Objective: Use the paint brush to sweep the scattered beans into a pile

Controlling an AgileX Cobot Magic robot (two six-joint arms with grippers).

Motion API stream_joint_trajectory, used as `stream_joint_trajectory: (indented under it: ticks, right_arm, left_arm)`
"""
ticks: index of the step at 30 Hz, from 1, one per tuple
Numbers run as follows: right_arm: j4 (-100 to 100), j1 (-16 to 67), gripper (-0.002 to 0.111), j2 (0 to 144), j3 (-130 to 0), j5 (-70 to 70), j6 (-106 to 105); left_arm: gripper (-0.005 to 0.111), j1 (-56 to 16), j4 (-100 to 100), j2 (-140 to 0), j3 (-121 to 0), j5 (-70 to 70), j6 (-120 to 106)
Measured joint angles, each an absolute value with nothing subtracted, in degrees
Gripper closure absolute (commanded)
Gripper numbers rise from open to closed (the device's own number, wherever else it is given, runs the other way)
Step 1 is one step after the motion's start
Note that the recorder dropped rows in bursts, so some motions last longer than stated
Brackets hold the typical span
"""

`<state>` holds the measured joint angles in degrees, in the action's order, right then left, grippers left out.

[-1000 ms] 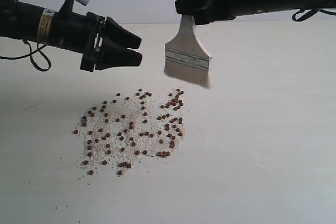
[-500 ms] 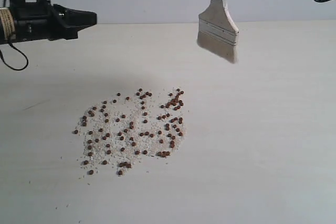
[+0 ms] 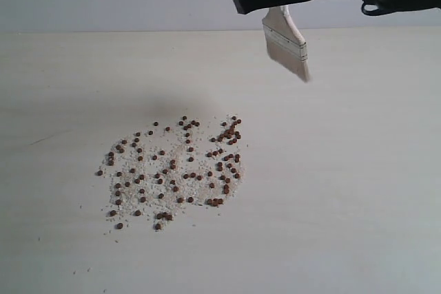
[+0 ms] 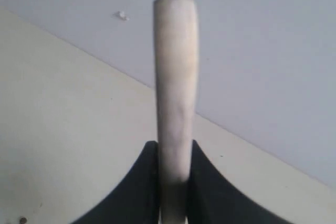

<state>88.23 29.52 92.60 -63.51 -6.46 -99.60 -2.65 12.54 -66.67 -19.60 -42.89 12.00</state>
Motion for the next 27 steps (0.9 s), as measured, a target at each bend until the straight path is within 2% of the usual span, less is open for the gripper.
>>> stream_joint_trajectory:
  ticks: [7, 16, 24, 27]
  right_arm:
    - [89.1, 34.7, 0.108, 92.6, -63.5, -10.2, -99.7]
    - [90.1, 37.8, 0.108, 92.6, -63.5, -9.1, -99.8]
    - [90.1, 37.9, 0.108, 92.6, -63.5, -7.6, -101.9]
    - [86.4, 37.9, 0.108, 92.6, -62.5, -11.5, -102.8]
  left_arm:
    - [0.107, -2.6, 3.6, -46.9, -9.0, -39.6, 3.8]
    - [0.107, -2.6, -7.6, -29.3, -0.4, -31.8, -6.4]
    - [0.107, -2.6, -8.4, -18.9, -0.2, -13.1, -8.2]
    - [0.107, -2.6, -9.1, -17.6, -0.2, -5.6, -8.4]
